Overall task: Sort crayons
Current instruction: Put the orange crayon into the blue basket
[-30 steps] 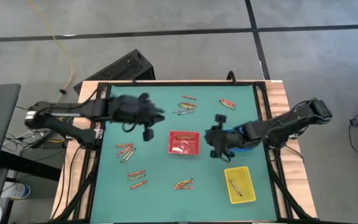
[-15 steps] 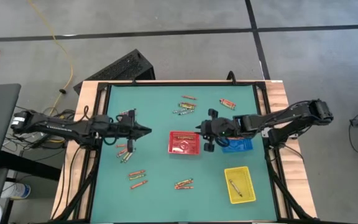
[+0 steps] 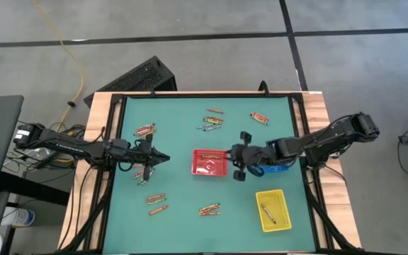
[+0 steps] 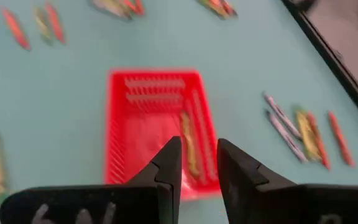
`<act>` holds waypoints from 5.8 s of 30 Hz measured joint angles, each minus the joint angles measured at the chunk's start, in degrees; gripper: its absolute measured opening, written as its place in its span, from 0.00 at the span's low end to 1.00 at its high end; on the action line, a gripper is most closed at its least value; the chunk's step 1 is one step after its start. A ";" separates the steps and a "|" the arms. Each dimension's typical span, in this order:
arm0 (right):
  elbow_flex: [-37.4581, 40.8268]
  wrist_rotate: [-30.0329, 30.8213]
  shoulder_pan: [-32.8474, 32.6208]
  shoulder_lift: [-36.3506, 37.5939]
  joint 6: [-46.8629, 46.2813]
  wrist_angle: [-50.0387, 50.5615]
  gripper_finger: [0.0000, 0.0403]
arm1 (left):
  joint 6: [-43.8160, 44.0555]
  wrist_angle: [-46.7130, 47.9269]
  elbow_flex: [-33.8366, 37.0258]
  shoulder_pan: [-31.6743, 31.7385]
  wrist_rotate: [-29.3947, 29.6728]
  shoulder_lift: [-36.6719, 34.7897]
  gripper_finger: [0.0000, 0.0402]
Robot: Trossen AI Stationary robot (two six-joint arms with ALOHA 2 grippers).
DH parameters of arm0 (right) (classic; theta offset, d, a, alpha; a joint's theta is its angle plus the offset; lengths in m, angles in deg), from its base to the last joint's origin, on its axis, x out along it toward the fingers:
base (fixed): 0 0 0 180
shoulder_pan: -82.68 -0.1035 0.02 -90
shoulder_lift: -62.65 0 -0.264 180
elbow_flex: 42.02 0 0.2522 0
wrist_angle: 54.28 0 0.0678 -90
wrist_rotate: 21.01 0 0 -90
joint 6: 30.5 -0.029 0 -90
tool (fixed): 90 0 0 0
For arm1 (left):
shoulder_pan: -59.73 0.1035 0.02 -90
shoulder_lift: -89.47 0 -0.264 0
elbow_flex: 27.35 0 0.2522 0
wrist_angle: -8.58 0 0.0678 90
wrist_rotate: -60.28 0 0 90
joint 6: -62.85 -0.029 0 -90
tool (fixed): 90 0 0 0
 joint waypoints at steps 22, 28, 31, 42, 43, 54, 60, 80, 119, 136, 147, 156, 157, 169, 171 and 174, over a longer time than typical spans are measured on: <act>-0.65 -20.22 54.37 -3.41 14.46 20.29 0.24 | 1.21 -0.15 0.00 0.02 5.36 0.02 0.03; -4.96 -21.09 60.44 -11.16 18.89 25.03 0.24 | 1.28 -0.15 0.00 0.02 7.90 0.02 0.03; -6.52 -21.28 61.52 -14.28 20.39 27.05 0.24 | 1.25 -0.15 0.00 0.02 8.28 0.02 0.03; -7.99 -22.06 61.45 -19.74 22.91 27.24 0.24 | -0.71 -0.13 0.00 0.11 10.94 0.04 0.03; -7.99 -22.05 61.47 -20.16 22.89 27.21 0.24 | -0.82 -0.13 0.00 0.11 11.03 0.04 0.03; -8.34 -21.05 61.43 -25.68 23.13 25.80 0.24 | -1.81 0.01 0.00 0.13 11.08 0.04 0.03; -8.24 -21.01 61.43 -25.95 23.13 25.94 0.24 | -2.22 0.02 -0.02 0.13 11.07 0.04 0.03; -8.07 -21.03 61.32 -25.91 21.62 25.71 0.24 | -1.83 0.42 -0.02 0.13 10.90 0.04 0.03; -7.77 -20.75 60.16 -22.78 20.12 22.06 0.10 | 0.38 2.16 -0.04 0.13 9.23 0.02 0.03; -7.74 -20.46 59.27 -22.67 18.17 21.07 0.01 | 0.24 3.02 -0.04 0.13 9.54 0.04 0.03; -5.75 -20.72 57.92 -22.83 16.47 16.85 0.13 | 1.23 2.95 -0.04 0.13 9.52 0.04 0.03; -4.36 -16.88 57.82 -22.57 16.51 16.12 0.09 | 1.25 2.93 -0.04 0.13 9.50 0.04 0.03; -4.23 -16.90 57.84 -22.54 16.51 16.19 0.08 | 1.31 2.93 -0.04 0.13 9.50 0.04 0.03; -2.82 -16.11 55.54 -19.58 17.27 15.29 0.01 | 1.32 3.01 -0.04 0.13 9.09 0.04 0.03; -2.67 -16.13 55.27 -16.93 17.30 14.69 0.00 | 1.32 3.34 -0.04 0.12 9.08 0.03 0.03; -2.98 -16.36 54.95 -12.42 17.15 12.73 0.00 | 1.28 4.13 -0.04 0.13 9.10 0.04 0.03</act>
